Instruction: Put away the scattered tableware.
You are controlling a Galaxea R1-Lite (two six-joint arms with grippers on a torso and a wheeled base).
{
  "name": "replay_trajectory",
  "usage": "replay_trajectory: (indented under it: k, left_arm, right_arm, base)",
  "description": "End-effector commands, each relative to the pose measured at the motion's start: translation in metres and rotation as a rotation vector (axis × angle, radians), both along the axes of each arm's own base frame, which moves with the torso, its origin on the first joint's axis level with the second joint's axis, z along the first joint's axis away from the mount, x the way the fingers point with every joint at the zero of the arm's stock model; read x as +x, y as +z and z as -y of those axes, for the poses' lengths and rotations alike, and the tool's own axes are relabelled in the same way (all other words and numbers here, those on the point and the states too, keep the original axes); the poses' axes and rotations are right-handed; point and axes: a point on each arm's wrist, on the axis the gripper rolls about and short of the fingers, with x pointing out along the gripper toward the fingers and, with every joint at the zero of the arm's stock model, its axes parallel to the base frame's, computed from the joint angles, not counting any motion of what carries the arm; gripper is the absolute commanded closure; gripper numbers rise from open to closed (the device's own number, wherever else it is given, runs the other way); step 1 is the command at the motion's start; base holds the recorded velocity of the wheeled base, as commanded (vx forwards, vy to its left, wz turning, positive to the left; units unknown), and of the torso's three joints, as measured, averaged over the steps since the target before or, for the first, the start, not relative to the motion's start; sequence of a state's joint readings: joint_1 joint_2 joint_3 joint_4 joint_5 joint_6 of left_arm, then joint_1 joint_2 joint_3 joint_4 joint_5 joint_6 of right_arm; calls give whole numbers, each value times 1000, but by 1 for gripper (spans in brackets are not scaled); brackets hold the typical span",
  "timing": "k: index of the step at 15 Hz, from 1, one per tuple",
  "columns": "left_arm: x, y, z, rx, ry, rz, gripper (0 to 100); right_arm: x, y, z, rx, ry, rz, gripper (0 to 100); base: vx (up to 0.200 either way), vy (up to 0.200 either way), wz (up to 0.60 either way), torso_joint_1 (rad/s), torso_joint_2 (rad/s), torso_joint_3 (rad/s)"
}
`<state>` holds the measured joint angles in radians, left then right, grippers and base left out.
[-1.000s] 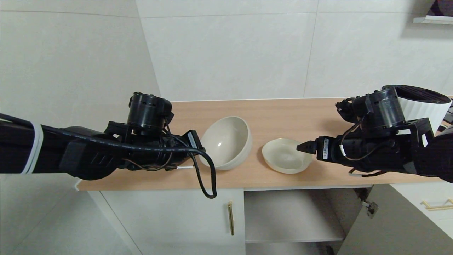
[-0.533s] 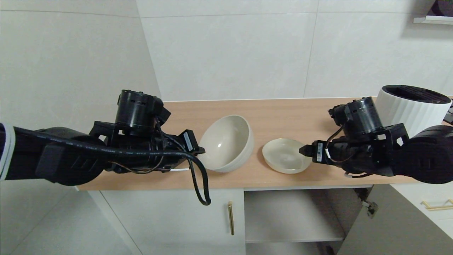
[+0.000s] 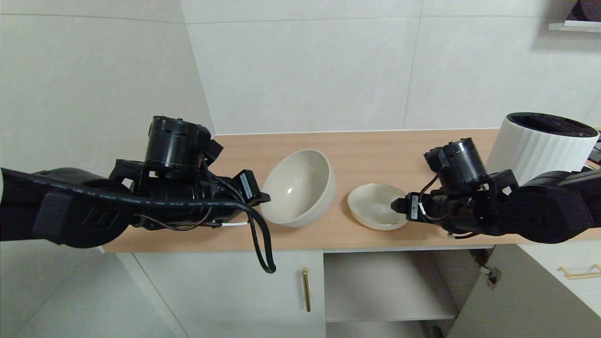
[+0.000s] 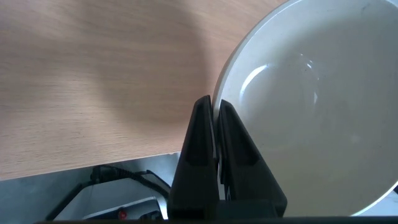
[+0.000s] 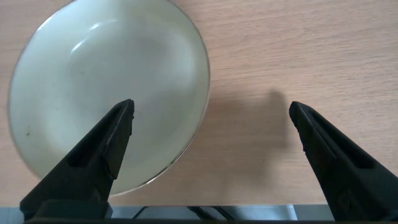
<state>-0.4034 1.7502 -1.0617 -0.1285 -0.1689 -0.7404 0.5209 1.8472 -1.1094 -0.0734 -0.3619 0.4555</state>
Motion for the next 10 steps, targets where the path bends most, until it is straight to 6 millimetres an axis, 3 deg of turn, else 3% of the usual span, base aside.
replay_trajectory:
  k: [1, 3, 4, 10]
  left_arm:
    - [-1, 1, 0, -1, -1, 3, 100]
    - [-1, 1, 0, -1, 0, 3, 100]
    - [-1, 1, 0, -2, 0, 4, 100]
    - [-1, 1, 0, -3, 1, 3, 100]
  right_arm:
    - [2, -3, -1, -2, 0, -6, 0]
    - [2, -4, -2, -4, 1, -11, 0]
    - [2, -4, -2, -4, 1, -11, 100]
    - [1, -2, -1, -1, 1, -4, 100]
  base:
    - [0, 0, 0, 0, 0, 0]
    - [0, 0, 0, 0, 0, 0]
    - [0, 0, 0, 0, 0, 0]
    - [0, 0, 0, 0, 0, 0]
